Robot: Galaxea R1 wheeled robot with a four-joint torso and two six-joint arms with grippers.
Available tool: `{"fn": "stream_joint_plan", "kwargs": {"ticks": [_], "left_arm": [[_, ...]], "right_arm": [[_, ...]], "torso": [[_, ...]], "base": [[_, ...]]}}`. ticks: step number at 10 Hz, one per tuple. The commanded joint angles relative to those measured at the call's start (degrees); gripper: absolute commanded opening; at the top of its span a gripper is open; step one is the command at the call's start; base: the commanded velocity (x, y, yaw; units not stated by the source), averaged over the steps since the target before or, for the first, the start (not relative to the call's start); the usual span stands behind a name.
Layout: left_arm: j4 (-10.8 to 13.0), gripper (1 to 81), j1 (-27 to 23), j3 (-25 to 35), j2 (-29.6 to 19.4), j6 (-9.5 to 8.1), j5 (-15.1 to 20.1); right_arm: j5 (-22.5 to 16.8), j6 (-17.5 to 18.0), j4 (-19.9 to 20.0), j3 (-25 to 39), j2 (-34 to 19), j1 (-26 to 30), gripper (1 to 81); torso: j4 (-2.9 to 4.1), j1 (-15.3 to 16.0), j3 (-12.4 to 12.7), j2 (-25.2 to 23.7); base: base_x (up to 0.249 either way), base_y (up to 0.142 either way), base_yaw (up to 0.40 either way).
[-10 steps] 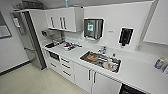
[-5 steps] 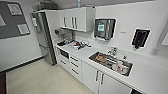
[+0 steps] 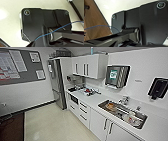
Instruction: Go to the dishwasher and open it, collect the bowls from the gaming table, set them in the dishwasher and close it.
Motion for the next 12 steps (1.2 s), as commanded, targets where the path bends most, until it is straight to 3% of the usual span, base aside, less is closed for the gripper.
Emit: {"fn": "stream_joint_plan", "kwargs": {"ticks": [1,12], "left_arm": [[0.1,81.1,-2.1,0.5,-1.1,0.25,3.5],[-0.6,81.1,-2.0,0.5,-1.8,-0.19,3.4]], "right_arm": [[-3.1,-0.3,-1.0,0.6,-0.3,2.4,81.1],[-3.1,-0.3,-1.6,-0.1,0.4,2.5,81.1]], "torso": [[0.00,0.0,0.0,0.0],[0.00,0.0,0.0,0.0]], "base": [[0.000,0.000,0.303],[0.000,0.000,0.302]]}}
